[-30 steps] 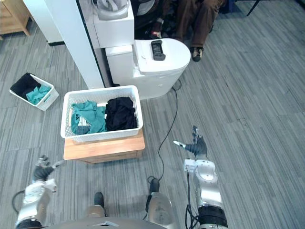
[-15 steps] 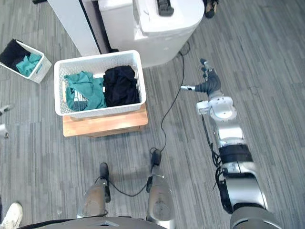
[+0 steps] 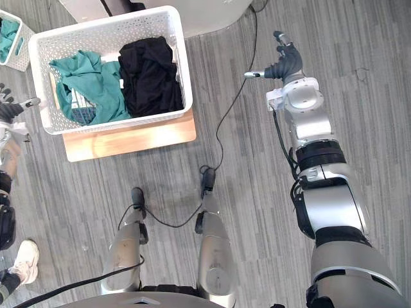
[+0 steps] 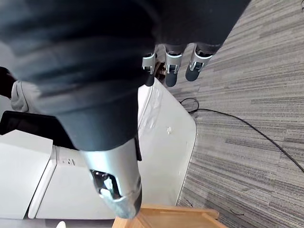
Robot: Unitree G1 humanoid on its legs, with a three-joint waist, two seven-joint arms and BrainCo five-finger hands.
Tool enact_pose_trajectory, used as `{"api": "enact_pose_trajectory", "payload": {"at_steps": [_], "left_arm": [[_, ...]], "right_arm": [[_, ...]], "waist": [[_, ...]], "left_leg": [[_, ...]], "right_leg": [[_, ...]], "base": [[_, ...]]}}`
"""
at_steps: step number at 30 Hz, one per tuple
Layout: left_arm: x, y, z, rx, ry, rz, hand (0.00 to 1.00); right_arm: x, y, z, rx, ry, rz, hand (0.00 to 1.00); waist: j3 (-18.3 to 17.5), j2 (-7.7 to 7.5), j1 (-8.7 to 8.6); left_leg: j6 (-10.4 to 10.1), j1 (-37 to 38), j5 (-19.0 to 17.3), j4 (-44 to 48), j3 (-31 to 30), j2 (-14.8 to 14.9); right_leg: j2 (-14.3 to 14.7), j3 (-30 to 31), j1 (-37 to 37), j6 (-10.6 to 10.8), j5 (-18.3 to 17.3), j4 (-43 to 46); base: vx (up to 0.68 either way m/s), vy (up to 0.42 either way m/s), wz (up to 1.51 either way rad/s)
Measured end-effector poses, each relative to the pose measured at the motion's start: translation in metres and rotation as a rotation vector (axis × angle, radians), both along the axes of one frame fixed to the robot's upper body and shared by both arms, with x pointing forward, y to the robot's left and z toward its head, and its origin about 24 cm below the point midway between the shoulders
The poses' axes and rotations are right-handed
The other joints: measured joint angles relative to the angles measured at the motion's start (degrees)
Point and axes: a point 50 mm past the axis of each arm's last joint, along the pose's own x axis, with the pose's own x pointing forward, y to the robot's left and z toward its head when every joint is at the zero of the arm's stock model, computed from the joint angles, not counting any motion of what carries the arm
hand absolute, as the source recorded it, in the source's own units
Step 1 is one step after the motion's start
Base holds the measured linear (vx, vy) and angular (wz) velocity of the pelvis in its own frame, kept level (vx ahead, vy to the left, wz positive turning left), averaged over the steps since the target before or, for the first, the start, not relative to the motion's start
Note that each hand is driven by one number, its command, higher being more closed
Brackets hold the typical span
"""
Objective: Pick up the laundry basket with both hands and put the clothes into the washing machine.
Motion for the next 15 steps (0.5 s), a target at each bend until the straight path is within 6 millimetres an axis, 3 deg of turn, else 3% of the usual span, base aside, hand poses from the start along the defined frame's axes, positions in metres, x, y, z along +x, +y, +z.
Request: {"api": "enact_pose_trajectory", "payload": {"at_steps": [2,5,15], "left_arm": [[0.009,-0.016,0.0,-0.059,-0.021,-0.038,0.0],[0.014,-0.023,0.008,-0.08,-0.046,-0.026,0.0],[0.025,-0.042,0.023,-0.116,-0.094,-0.034,0.0]], "right_arm": [[0.004,0.018,0.008,-0.001,-0.016,0.045,0.0],[0.007,0.038,0.011,0.004,-0.03,0.092,0.0],[0.012,0.072,0.006,0.02,-0.037,0.146,0.0]], "waist": [[0.06,-0.12,0.14],[0.25,-0.45,0.23],[0.25,-0.46,0.17]], "left_leg": [[-0.25,-0.14,1.02,-1.82,0.68,0.33],[-0.73,-0.57,1.75,-3.17,1.5,1.06],[-0.89,-0.67,4.82,-7.18,2.28,0.77]], "right_leg": [[0.46,0.24,-1.2,-0.23,0.18,0.01],[1.18,0.61,-2.59,-0.28,0.21,-0.03],[1.33,0.13,-4.08,-0.58,0.43,0.02]], "base": [[0.0,-0.023,-0.09],[0.0,-0.036,-0.13],[-0.01,0.004,0.03]]}}
